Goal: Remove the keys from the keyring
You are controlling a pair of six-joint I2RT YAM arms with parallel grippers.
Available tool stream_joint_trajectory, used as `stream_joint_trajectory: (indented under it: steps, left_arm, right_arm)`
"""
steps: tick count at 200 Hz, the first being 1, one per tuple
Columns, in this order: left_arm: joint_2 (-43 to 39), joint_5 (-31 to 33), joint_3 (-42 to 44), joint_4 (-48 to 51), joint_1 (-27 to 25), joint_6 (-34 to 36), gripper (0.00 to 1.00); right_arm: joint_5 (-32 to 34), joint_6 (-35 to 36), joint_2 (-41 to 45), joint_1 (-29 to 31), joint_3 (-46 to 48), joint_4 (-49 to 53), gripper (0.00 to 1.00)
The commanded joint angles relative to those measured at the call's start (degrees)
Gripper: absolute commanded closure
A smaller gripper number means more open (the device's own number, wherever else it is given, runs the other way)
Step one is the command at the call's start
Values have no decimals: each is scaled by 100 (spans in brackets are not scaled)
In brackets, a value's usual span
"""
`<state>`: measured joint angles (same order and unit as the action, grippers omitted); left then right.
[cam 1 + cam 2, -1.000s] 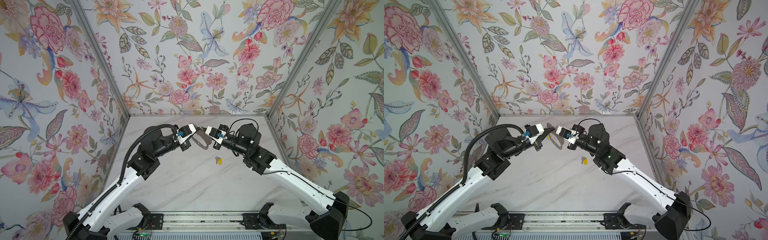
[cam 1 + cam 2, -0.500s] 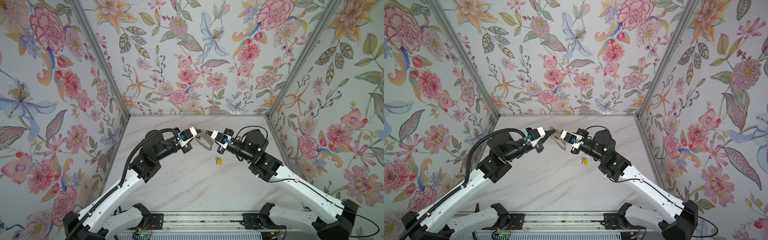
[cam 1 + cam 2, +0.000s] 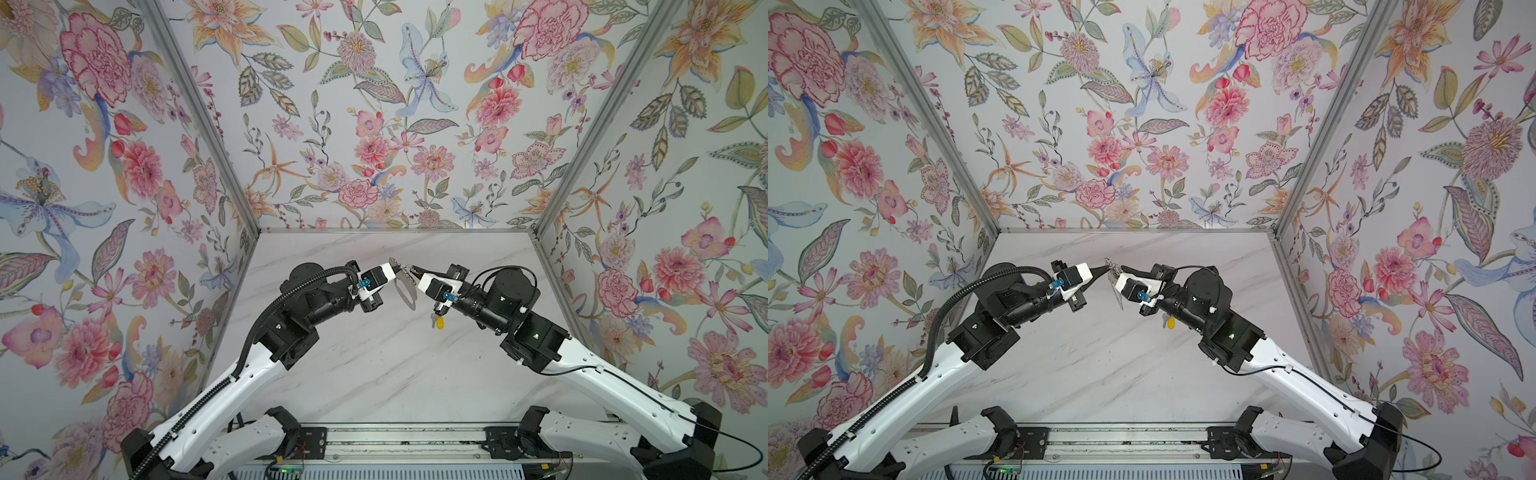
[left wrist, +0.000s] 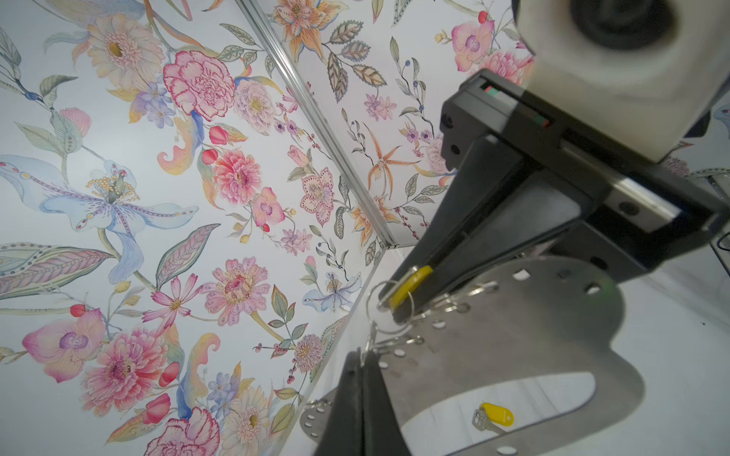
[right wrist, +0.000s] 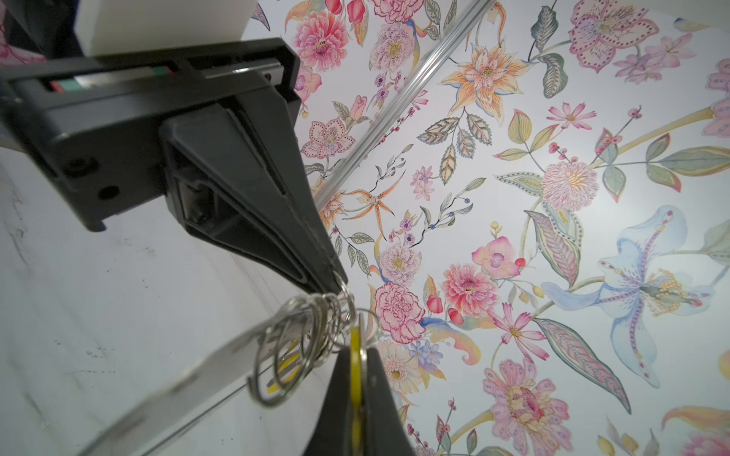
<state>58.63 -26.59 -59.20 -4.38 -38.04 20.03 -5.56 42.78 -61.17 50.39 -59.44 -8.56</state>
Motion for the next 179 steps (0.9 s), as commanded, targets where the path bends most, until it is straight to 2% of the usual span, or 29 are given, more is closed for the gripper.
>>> stream_joint_trajectory:
  steps: [1,53,87,140,179]
  left_arm:
    - [-56,875,-10,480,106,121,100]
    - [-68,846,23,921,-60,237,100]
    - [-67,699,5,1078,-286,171,100]
    - [-150,236,152,993,-318,-366,100]
    - [-211,-147,138,857,-314,-807,90]
  right_arm:
    - [256,475,264,185,-241,-210,100]
    - [847,1148,134,608,-288,-393,100]
    - [1163,1429,22,650,-314,-419,100]
    - [1158,1459,70,585,-340,-258,100]
    - [954,1284,123,483,-322,-152,100]
